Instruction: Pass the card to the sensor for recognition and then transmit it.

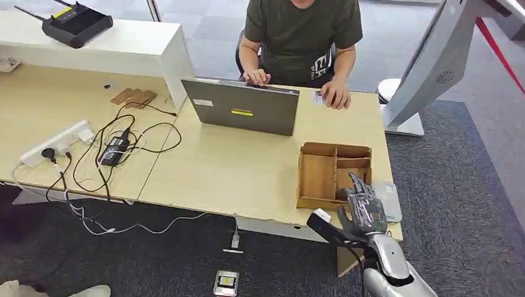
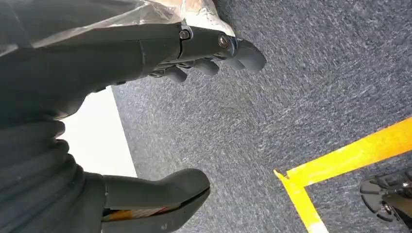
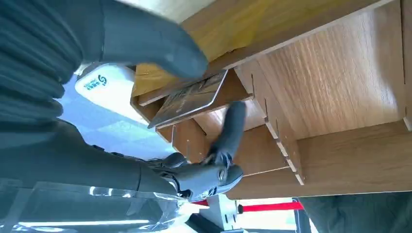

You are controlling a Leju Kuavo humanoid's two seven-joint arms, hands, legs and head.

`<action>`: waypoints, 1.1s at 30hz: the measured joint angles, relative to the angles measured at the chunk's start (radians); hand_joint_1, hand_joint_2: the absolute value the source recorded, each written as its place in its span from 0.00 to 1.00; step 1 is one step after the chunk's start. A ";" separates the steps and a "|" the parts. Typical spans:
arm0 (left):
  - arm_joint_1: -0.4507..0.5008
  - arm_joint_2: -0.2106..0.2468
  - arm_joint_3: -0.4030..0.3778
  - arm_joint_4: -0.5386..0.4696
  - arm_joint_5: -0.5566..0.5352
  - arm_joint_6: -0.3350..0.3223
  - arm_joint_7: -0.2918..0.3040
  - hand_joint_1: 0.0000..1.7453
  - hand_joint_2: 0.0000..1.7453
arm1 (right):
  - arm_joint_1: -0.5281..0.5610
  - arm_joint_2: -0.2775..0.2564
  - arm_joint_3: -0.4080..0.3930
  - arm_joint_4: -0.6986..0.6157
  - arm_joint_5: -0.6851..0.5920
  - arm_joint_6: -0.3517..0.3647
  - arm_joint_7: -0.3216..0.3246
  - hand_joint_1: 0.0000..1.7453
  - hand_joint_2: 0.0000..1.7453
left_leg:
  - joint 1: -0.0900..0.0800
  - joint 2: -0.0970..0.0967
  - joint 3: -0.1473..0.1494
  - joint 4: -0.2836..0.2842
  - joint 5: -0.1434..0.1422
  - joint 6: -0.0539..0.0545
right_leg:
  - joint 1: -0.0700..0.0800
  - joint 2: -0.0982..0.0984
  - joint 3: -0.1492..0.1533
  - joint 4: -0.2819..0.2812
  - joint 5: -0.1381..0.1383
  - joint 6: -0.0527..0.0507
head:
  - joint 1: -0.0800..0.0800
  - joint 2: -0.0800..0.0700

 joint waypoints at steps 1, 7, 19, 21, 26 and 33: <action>0.000 0.000 0.000 0.000 0.000 0.000 0.000 0.00 1.00 | 0.000 0.001 -0.002 0.000 0.006 0.000 0.003 0.95 1.00 | 0.000 0.000 0.000 0.000 0.000 0.000 | 0.000 0.000 0.000 0.000 0.000 0.000 | 0.000 0.000; 0.000 0.000 0.000 0.000 0.000 0.000 0.003 0.00 1.00 | -0.001 0.005 -0.007 0.005 0.042 0.010 0.029 0.93 1.00 | 0.000 0.000 0.000 0.000 0.000 0.000 | 0.000 0.000 0.000 0.000 0.000 0.000 | 0.000 0.000; 0.000 0.000 0.000 0.000 -0.001 0.000 0.005 0.00 1.00 | -0.007 0.016 -0.021 0.054 0.056 -0.024 0.040 1.00 1.00 | 0.000 0.000 0.001 0.000 0.000 0.000 | 0.000 0.000 0.001 0.000 0.000 0.000 | 0.000 0.000; 0.000 0.000 0.000 0.000 0.000 0.000 0.005 0.00 1.00 | -0.007 0.015 -0.027 0.056 0.064 -0.071 0.035 1.00 1.00 | 0.000 0.000 0.000 0.000 0.000 0.000 | 0.000 0.000 0.001 0.000 0.000 0.000 | 0.000 0.000; 0.006 0.000 0.000 0.000 0.011 0.012 -0.009 0.00 1.00 | -0.005 0.006 -0.068 -0.028 0.135 -0.174 0.032 1.00 1.00 | 0.000 0.000 0.000 0.000 0.000 0.000 | 0.000 0.000 0.000 0.000 0.000 0.000 | 0.000 0.000; 0.007 0.000 0.000 0.000 0.005 0.009 -0.013 0.00 1.00 | -0.008 0.002 -0.130 -0.205 0.128 -0.144 0.014 1.00 1.00 | 0.000 0.000 0.000 0.000 0.000 0.000 | 0.000 0.000 0.000 0.000 0.000 0.000 | 0.000 0.000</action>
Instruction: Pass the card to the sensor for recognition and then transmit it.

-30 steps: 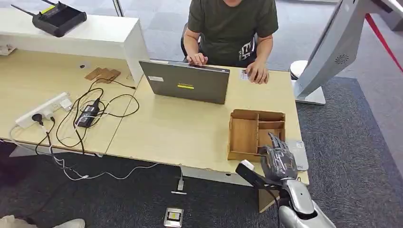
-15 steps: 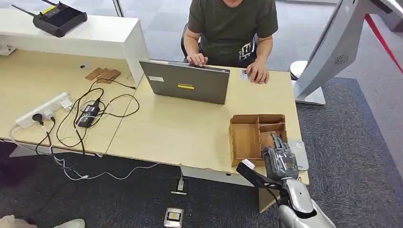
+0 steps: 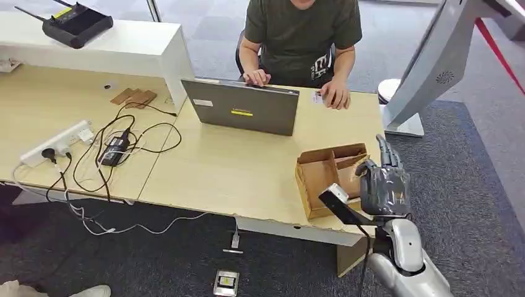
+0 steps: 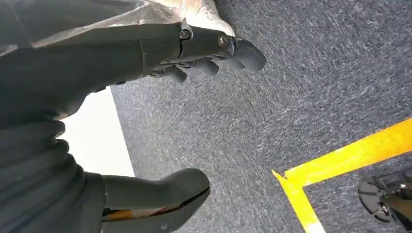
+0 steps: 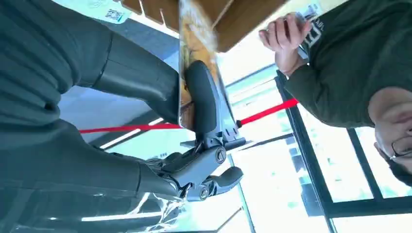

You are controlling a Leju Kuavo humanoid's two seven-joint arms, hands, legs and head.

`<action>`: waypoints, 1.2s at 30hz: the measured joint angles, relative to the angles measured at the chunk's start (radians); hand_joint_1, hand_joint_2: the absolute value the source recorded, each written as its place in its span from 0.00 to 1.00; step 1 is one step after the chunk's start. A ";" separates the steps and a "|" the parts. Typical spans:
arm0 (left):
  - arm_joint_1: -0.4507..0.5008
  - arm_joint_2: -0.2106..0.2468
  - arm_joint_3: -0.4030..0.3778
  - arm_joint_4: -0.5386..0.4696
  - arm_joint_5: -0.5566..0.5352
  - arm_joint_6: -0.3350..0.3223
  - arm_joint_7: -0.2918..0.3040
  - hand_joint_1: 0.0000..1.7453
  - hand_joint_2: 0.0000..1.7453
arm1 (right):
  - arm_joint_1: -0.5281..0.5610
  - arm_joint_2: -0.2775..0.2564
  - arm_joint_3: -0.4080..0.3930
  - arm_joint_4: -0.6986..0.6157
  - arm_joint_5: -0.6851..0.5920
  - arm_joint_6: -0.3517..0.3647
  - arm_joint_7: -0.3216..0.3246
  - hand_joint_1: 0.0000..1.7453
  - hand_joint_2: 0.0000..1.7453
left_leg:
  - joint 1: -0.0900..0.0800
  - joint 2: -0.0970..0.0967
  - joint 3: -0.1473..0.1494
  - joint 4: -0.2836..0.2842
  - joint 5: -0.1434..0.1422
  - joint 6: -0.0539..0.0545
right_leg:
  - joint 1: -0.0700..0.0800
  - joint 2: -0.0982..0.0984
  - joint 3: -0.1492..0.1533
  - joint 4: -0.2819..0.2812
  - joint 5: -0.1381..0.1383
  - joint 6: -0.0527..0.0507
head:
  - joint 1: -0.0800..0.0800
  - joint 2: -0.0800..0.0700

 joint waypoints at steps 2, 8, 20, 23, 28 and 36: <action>-0.003 0.000 -0.001 0.000 -0.011 -0.010 0.000 0.00 1.00 | -0.016 0.007 -0.005 -0.035 -0.037 0.057 -0.027 1.00 1.00 | 0.000 0.000 0.000 0.000 0.000 0.000 | 0.000 0.000 -0.001 0.000 0.000 -0.001 | 0.000 0.000; -0.035 -0.004 -0.010 0.000 -0.044 -0.032 0.024 0.00 1.00 | -0.107 0.062 -0.003 -0.051 -0.186 0.178 -0.082 1.00 1.00 | 0.000 0.000 0.000 0.000 0.002 -0.001 | 0.000 0.000 -0.001 0.001 0.002 -0.001 | 0.000 0.000; -0.085 -0.032 -0.035 0.000 -0.084 -0.054 0.058 0.00 1.00 | -0.265 0.165 0.018 0.034 -0.328 0.184 -0.100 1.00 1.00 | 0.000 0.000 -0.001 0.000 0.003 -0.001 | 0.000 0.000 -0.001 0.001 0.002 -0.001 | 0.000 0.000; -0.090 -0.037 -0.040 0.000 -0.090 -0.055 0.064 0.00 1.00 | -0.269 0.173 0.024 0.042 -0.328 0.183 -0.094 1.00 1.00 | 0.000 0.000 -0.001 0.000 0.002 -0.001 | 0.000 0.000 -0.002 0.001 0.002 -0.001 | 0.000 0.000; -0.098 -0.043 -0.048 0.000 -0.092 -0.060 0.069 0.00 1.00 | -0.271 0.181 0.027 0.057 -0.325 0.178 -0.088 1.00 1.00 | 0.000 0.000 -0.001 0.000 0.002 -0.001 | 0.000 0.000 -0.002 0.001 0.002 -0.001 | 0.000 0.000; -0.100 -0.045 -0.054 0.000 -0.093 -0.063 0.076 0.00 1.00 | -0.271 0.185 0.032 0.076 -0.310 0.180 -0.067 1.00 1.00 | 0.000 0.000 -0.001 0.000 0.003 -0.001 | 0.000 0.000 -0.002 0.001 0.002 -0.001 | 0.000 0.000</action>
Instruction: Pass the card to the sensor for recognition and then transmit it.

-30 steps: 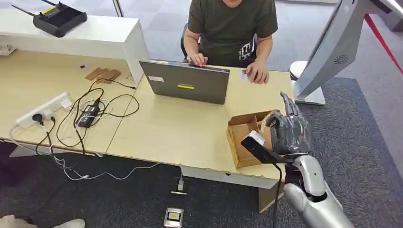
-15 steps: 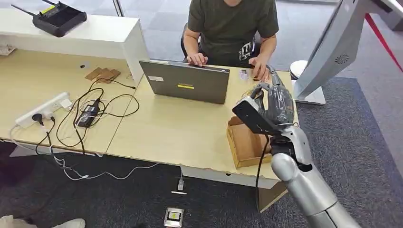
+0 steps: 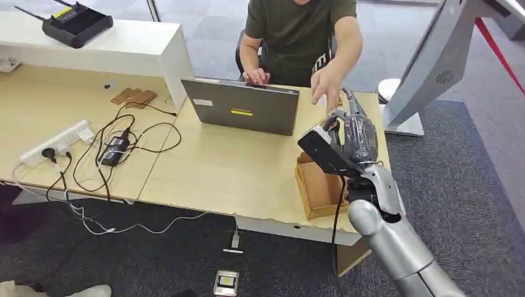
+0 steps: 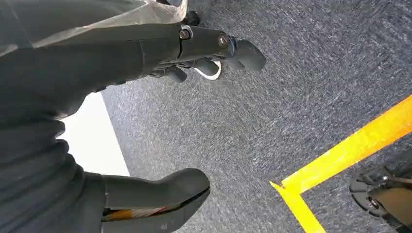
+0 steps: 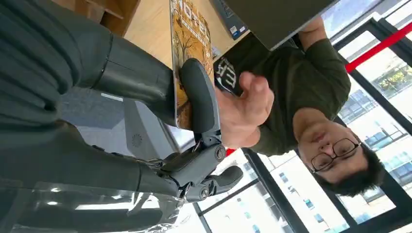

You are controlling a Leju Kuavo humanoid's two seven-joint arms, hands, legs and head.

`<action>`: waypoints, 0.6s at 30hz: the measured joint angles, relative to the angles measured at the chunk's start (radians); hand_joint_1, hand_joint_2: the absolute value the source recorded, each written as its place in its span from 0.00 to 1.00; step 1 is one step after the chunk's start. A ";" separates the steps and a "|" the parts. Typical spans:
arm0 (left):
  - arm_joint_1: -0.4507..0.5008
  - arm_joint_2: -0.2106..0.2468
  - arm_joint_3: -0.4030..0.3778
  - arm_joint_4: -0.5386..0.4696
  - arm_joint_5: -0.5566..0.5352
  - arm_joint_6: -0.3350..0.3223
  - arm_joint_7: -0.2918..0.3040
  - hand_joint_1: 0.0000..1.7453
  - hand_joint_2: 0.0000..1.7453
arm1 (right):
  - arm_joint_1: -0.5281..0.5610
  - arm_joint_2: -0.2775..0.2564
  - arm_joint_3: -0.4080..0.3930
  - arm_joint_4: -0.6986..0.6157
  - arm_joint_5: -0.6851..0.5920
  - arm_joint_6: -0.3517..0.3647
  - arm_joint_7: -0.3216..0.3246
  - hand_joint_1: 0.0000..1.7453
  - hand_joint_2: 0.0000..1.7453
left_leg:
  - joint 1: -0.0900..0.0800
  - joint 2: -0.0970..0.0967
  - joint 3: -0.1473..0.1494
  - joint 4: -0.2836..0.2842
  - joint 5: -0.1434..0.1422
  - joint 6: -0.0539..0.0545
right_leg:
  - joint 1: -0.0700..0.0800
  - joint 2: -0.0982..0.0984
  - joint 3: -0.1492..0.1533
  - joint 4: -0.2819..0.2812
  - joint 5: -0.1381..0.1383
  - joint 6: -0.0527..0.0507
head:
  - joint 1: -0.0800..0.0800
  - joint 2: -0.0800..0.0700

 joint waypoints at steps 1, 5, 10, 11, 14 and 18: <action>0.000 0.000 -0.001 0.000 0.001 0.000 0.000 0.00 1.00 | 0.000 0.000 0.002 0.002 0.001 0.000 0.002 1.00 1.00 | 0.000 0.000 0.000 0.000 0.000 0.000 | 0.000 0.000 0.000 0.000 0.000 0.000 | 0.000 0.000; 0.000 0.000 -0.005 0.000 0.003 0.000 0.000 0.00 1.00 | 0.001 0.000 0.003 0.009 0.004 0.001 0.010 1.00 1.00 | 0.000 0.000 0.000 0.000 0.000 0.000 | 0.000 0.000 0.000 0.000 0.000 0.000 | 0.000 0.000; 0.000 0.000 -0.005 0.000 0.005 -0.001 0.000 0.00 1.00 | 0.004 0.001 0.003 0.017 0.007 0.001 0.018 1.00 1.00 | 0.000 0.000 0.000 0.000 0.000 0.000 | 0.000 0.000 0.000 0.000 0.000 0.000 | 0.000 0.000; 0.000 0.000 -0.005 0.000 0.008 -0.001 0.000 0.00 1.00 | 0.004 0.001 0.003 0.018 0.007 0.003 0.019 0.88 1.00 | 0.000 0.000 0.000 0.000 0.000 0.000 | 0.000 0.000 0.000 0.000 0.000 0.000 | 0.000 0.000; 0.000 0.000 -0.006 0.000 0.011 -0.001 0.000 0.00 1.00 | 0.006 0.002 0.003 0.023 0.013 0.006 0.023 0.00 1.00 | 0.000 0.000 0.000 0.000 0.000 0.000 | 0.000 0.000 0.000 0.000 0.000 0.000 | 0.000 0.000; 0.000 0.000 -0.006 0.000 0.018 0.000 0.003 0.00 1.00 | 0.011 0.004 -0.001 0.028 0.016 0.002 0.040 0.00 1.00 | 0.000 0.000 0.000 0.000 0.000 0.000 | 0.000 0.000 0.000 0.000 0.000 0.000 | 0.000 0.000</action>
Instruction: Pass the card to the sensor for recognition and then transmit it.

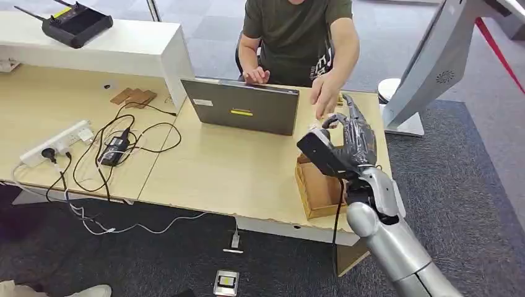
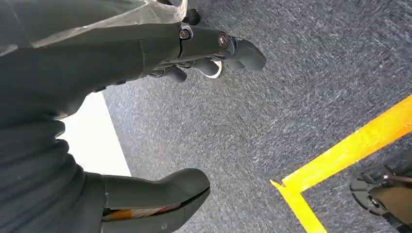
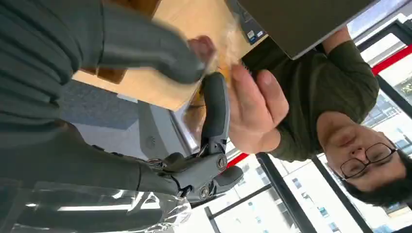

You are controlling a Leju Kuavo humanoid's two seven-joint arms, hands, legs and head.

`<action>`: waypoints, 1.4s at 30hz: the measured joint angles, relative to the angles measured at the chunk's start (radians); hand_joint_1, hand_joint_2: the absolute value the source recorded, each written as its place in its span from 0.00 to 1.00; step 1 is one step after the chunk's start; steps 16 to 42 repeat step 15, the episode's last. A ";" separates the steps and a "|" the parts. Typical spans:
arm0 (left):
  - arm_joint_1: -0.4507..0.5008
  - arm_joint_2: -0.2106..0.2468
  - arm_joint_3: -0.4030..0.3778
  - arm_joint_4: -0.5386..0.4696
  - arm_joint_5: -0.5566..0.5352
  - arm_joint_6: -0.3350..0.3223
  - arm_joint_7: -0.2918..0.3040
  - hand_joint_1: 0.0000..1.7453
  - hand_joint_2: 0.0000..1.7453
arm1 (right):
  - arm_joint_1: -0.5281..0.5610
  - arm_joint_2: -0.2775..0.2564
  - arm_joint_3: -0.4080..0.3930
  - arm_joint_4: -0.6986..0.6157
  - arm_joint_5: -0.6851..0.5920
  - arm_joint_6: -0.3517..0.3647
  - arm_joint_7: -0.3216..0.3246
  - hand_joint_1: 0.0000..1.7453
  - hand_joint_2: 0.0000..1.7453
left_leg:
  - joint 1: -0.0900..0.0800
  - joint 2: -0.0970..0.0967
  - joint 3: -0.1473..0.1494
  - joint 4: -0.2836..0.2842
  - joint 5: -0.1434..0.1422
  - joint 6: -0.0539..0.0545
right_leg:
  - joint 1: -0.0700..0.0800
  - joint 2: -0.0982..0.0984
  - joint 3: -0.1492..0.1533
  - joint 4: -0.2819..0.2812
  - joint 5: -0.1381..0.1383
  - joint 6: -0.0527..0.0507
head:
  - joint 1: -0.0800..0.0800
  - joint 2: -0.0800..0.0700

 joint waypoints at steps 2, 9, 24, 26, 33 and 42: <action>0.000 0.000 0.000 0.000 0.001 0.000 0.000 0.00 1.00 | 0.003 0.000 -0.006 0.002 -0.003 -0.006 0.005 0.00 1.00 | 0.000 0.000 0.000 0.000 0.000 0.000 | 0.000 0.000 0.000 0.000 0.000 0.000 | 0.000 0.000; 0.015 0.002 0.000 0.003 0.022 0.017 -0.010 0.00 1.00 | 0.063 -0.031 -0.095 0.002 -0.293 -0.216 -0.103 0.00 1.00 | 0.000 0.000 0.000 0.000 0.000 0.000 | 0.000 0.000 0.000 -0.001 0.000 0.000 | 0.000 0.000; 0.044 0.010 0.002 0.003 0.045 0.037 -0.027 0.00 1.00 | 0.227 -0.103 -0.323 0.019 -1.080 -0.325 -0.425 0.00 1.00 | -0.001 -0.001 0.000 0.000 -0.002 0.002 | -0.001 -0.001 0.000 -0.003 -0.001 0.001 | 0.000 0.000; 0.044 0.010 0.002 0.003 0.045 0.037 -0.027 0.00 1.00 | 0.227 -0.103 -0.323 0.019 -1.080 -0.325 -0.425 0.00 1.00 | -0.001 -0.001 0.000 0.000 -0.002 0.002 | -0.001 -0.001 0.000 -0.003 -0.001 0.001 | 0.000 0.000; 0.044 0.010 0.002 0.003 0.045 0.037 -0.027 0.00 1.00 | 0.227 -0.103 -0.323 0.019 -1.080 -0.325 -0.425 0.00 1.00 | -0.001 -0.001 0.000 0.000 -0.002 0.002 | -0.001 -0.001 0.000 -0.003 -0.001 0.001 | 0.000 0.000; 0.044 0.010 0.002 0.003 0.045 0.037 -0.027 0.00 1.00 | 0.227 -0.103 -0.323 0.019 -1.080 -0.325 -0.425 0.00 1.00 | -0.001 -0.001 0.000 0.000 -0.002 0.002 | -0.001 -0.001 0.000 -0.003 -0.001 0.001 | 0.000 0.000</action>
